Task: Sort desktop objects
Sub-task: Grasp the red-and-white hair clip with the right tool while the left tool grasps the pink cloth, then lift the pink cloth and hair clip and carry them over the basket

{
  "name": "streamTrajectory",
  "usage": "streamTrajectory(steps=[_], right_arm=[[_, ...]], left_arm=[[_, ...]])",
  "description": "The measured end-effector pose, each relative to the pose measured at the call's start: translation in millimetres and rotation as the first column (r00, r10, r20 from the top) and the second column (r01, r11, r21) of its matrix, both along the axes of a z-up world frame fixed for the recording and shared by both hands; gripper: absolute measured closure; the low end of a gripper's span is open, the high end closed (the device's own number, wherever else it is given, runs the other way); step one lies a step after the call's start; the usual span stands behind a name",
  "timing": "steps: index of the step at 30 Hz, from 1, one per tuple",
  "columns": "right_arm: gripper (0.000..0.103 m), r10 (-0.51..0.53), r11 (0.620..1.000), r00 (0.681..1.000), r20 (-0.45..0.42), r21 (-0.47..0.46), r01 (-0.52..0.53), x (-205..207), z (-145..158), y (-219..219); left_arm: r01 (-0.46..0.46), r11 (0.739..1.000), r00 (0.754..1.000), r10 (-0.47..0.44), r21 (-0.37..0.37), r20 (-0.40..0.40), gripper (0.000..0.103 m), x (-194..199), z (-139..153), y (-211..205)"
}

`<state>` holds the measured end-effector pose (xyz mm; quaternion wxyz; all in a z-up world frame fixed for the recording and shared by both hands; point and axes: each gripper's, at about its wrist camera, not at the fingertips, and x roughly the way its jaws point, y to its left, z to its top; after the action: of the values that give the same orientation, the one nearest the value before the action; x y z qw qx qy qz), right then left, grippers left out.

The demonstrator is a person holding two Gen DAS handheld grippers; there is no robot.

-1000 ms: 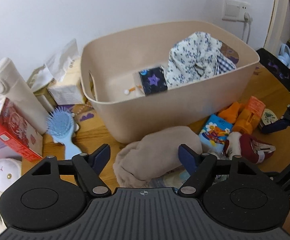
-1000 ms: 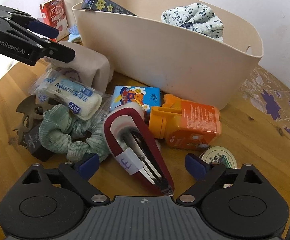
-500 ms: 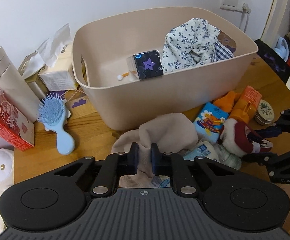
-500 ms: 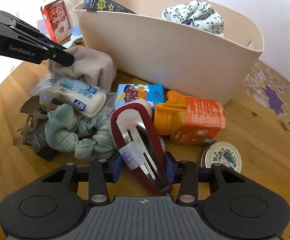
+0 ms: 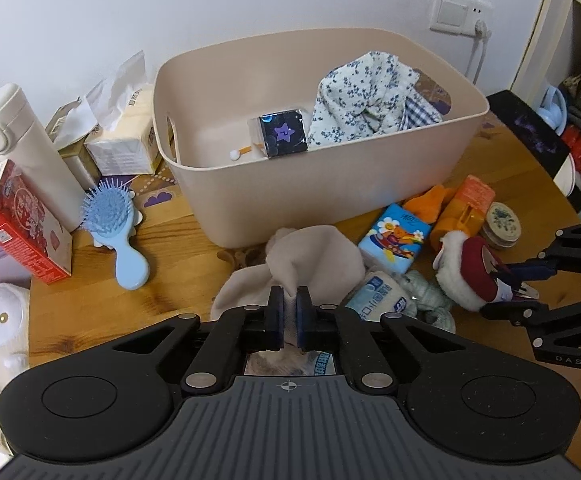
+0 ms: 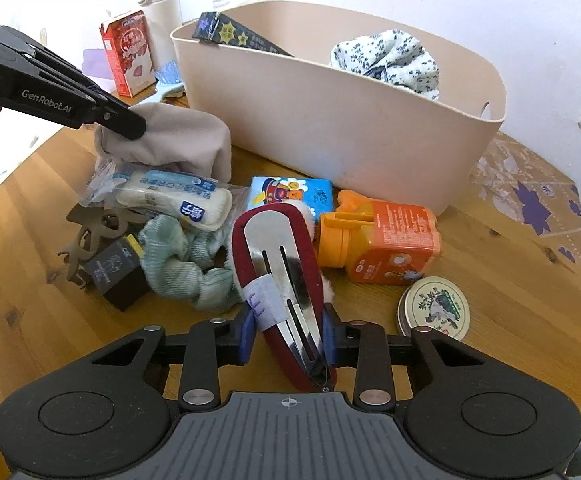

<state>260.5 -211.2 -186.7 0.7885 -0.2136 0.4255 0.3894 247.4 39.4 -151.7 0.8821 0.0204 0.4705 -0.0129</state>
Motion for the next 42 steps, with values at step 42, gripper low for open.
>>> streamTrajectory(steps=[42], right_arm=[[0.071, -0.102, 0.991, 0.967, 0.232, 0.112, 0.077, -22.8, 97.5, -49.6]], left_arm=[[-0.051, 0.996, 0.973, 0.065, -0.068, 0.222, 0.099, -85.4, 99.1, 25.7]])
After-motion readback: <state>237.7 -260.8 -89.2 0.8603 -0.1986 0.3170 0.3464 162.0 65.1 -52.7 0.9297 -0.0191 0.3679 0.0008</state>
